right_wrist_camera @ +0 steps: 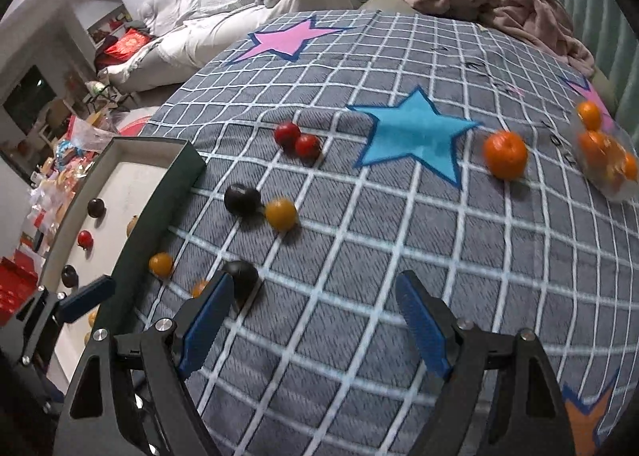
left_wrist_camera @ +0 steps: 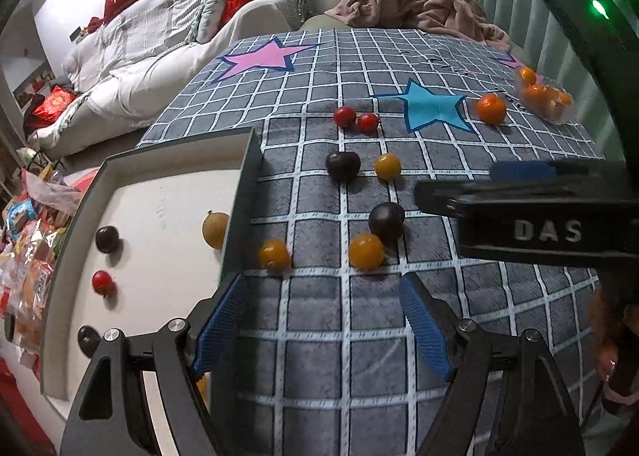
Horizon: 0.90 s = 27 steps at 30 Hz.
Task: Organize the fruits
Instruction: 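Move both open grippers back over the remaining fruits, then grasp a yellow tomato with the left gripper while the right grasps another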
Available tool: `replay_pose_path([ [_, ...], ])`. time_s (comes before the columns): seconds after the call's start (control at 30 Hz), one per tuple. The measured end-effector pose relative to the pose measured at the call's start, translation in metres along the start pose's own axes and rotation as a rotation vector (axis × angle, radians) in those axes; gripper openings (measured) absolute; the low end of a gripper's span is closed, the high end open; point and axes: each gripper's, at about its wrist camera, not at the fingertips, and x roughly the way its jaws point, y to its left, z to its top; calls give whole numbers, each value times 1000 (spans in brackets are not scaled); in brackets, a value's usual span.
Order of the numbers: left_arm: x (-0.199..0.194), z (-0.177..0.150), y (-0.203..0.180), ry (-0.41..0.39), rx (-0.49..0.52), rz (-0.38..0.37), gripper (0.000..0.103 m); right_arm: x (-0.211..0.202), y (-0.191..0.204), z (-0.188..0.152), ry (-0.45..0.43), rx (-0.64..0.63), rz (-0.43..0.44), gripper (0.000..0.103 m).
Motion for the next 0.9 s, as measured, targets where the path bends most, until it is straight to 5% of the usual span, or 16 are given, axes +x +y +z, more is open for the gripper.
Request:
replay_pose_path([
  [0.1, 7, 2, -5, -7, 14, 0, 80, 13, 3, 8, 7, -24, 6, 85],
  [0.37, 27, 7, -13, 1, 9, 4, 80, 36, 17, 20, 6, -90, 33, 60],
  [0.47, 29, 10, -15, -15, 11, 5, 79, 38, 22, 22, 1, -120, 35, 31],
  [0.5, 29, 10, -16, -18, 9, 3, 77, 39, 23, 21, 1, -129, 34, 23],
  [0.57, 30, 10, -18, -16, 17, -6, 53, 38, 22, 20, -10, -131, 39, 23],
  [0.77, 33, 8, -17, 2, -13, -63, 23, 27, 7, 10, -30, -83, 57, 23],
  [0.9, 31, 4, -17, 12, -19, -73, 23, 12, -6, -2, -44, -42, 76, 23],
])
